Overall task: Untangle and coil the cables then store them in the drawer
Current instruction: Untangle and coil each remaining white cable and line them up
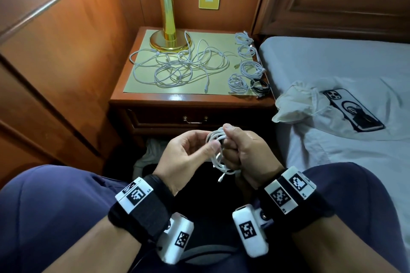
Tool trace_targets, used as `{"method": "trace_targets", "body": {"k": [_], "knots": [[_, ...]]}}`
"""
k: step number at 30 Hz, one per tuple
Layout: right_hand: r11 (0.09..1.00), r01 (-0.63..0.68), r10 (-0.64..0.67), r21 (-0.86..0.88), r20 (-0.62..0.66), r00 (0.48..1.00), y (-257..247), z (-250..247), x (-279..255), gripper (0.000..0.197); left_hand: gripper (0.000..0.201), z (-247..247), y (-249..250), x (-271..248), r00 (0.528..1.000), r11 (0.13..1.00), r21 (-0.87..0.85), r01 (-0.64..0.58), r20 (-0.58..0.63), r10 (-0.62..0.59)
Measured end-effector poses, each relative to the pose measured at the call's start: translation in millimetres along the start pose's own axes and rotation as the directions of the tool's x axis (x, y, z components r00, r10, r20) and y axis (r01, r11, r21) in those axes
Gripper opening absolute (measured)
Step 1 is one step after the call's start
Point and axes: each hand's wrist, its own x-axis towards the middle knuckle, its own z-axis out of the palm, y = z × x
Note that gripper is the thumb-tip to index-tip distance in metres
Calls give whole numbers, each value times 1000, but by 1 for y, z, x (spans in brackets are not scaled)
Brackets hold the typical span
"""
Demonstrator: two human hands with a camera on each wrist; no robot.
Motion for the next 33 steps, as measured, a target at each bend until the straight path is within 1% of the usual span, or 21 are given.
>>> {"method": "trace_targets", "body": {"k": [1, 3, 5, 6, 7, 8, 9, 11, 12, 14, 16, 17, 19, 21, 22, 23, 25, 27, 29, 31, 33], "knots": [[1000, 9, -9, -13, -10, 1000, 0, 0, 1, 48, 30, 0, 0, 0, 1000, 998, 58, -15, 0, 15], [996, 38, -41, -76, -33, 999, 1, 0, 3, 51, 24, 2, -3, 2, 999, 988, 146, -51, -10, 53], [967, 93, -110, -239, -57, 992, 7, -3, 7, 54, 19, 6, -5, 2, 997, 981, 181, -69, -20, 74], [928, 119, -151, -352, -64, 986, 10, -4, 10, 55, 20, 7, -6, 2, 997, 985, 161, -65, -21, 70], [882, 140, -188, -450, -65, 980, 12, -5, 12, 56, 22, 9, -5, 1, 999, 994, 102, -48, -20, 50], [840, 156, -223, -520, -67, 973, 12, -5, 14, 57, 25, 10, -2, 1, 1000, 1000, -1, -14, -13, 14], [808, 170, -257, -564, -78, 963, 12, -5, 16, 60, 33, 11, 2, 1, 999, 991, -128, 37, 9, -37], [770, 192, -320, -608, -108, 941, 9, -5, 19, 60, 52, 10, 10, 2, 990, 938, -320, 134, 76, -115], [759, 203, -346, -618, -119, 931, 8, -4, 21, 59, 57, 9, 14, 2, 987, 919, -363, 157, 96, -131], [738, 217, -376, -639, -123, 919, 8, -2, 24, 59, 55, 9, 16, 3, 985, 909, -382, 166, 105, -136], [725, 213, -365, -655, -103, 926, 12, 0, 25, 62, 46, 9, 11, 4, 991, 943, -304, 132, 52, -122], [721, 206, -353, -662, -94, 931, 15, 0, 25, 64, 40, 8, 7, 4, 995, 969, -223, 102, 11, -102], [722, 207, -348, -661, -88, 933, 18, -2, 25, 60, 25, 7, -1, 5, 997, 999, -14, 38, -66, -39], [717, 226, -370, -659, -85, 925, 17, -5, 24, 55, 8, 5, -6, 5, 996, 991, 135, -20, -80, 31], [712, 234, -385, -662, -89, 919, 16, -7, 25, 55, 3, 5, -6, 5, 997, 989, 143, -24, -68, 34], [706, 240, -400, -666, -95, 912, 16, -7, 26, 57, 2, 4, -5, 5, 999, 994, 107, -7, -46, 12], [693, 249, -426, -677, -105, 898, 15, -7, 26, 63, 8, 4, -2, 5, 996, 995, -66, 75, 59, -71], [676, 256, -444, -691, -105, 890, 13, -4, 25, 67, 16, 5, 4, 3, 974, 950, -250, 185, 178, -143], [672, 262, -452, -692, -104, 886, 10, -2, 25, 66, 29, 5, 8, 3, 951, 888, -368, 274, 244, -192], [676, 255, -450, -691, -112, 886, 9, -2, 26, 64, 33, 3, 10, 5, 945, 854, -421, 306, 245, -218], [677, 248, -440, -693, -112, 891, 10, -1, 27, 60, 42, 2, 9, 8, 945, 841, -436, 320, 212, -250]]}}
